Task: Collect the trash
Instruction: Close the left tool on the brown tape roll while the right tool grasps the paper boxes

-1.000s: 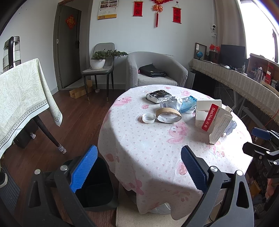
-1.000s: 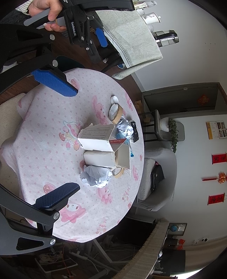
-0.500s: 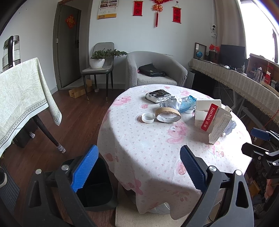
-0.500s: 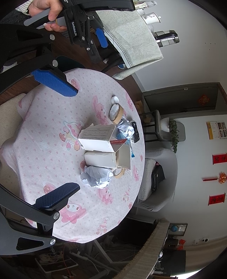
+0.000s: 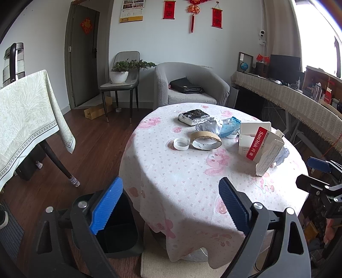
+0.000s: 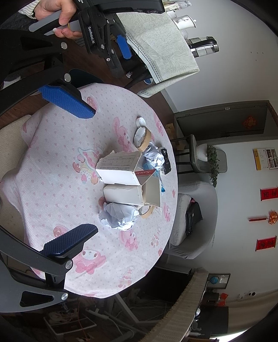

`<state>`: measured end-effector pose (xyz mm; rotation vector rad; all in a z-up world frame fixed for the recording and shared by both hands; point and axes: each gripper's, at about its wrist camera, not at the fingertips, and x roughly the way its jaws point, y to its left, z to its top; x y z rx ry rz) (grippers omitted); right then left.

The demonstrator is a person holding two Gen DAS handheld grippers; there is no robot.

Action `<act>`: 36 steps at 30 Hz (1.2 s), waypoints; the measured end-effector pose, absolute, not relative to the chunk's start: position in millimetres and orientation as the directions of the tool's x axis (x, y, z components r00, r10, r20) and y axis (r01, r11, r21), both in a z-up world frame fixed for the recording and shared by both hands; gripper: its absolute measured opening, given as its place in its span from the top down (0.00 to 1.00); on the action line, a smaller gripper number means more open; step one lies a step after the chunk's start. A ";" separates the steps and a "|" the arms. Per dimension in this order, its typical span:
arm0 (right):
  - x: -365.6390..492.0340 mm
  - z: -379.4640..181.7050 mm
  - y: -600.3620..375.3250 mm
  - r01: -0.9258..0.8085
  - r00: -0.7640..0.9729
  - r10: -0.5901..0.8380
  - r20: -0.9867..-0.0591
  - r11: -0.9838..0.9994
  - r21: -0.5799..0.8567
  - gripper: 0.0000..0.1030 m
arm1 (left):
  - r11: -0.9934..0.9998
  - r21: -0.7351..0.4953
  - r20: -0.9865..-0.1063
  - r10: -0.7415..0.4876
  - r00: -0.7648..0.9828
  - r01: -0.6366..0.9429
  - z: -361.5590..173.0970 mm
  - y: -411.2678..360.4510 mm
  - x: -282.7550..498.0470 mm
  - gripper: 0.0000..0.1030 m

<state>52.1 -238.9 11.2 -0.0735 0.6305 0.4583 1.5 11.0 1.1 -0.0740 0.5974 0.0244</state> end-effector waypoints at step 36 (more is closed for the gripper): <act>103.5 3.2 -230.0 -0.438 0.702 0.400 -0.589 0.895 0.086 0.13 | 0.984 -0.136 -0.539 -0.170 0.825 0.114 10.5 16.2 25.6 0.36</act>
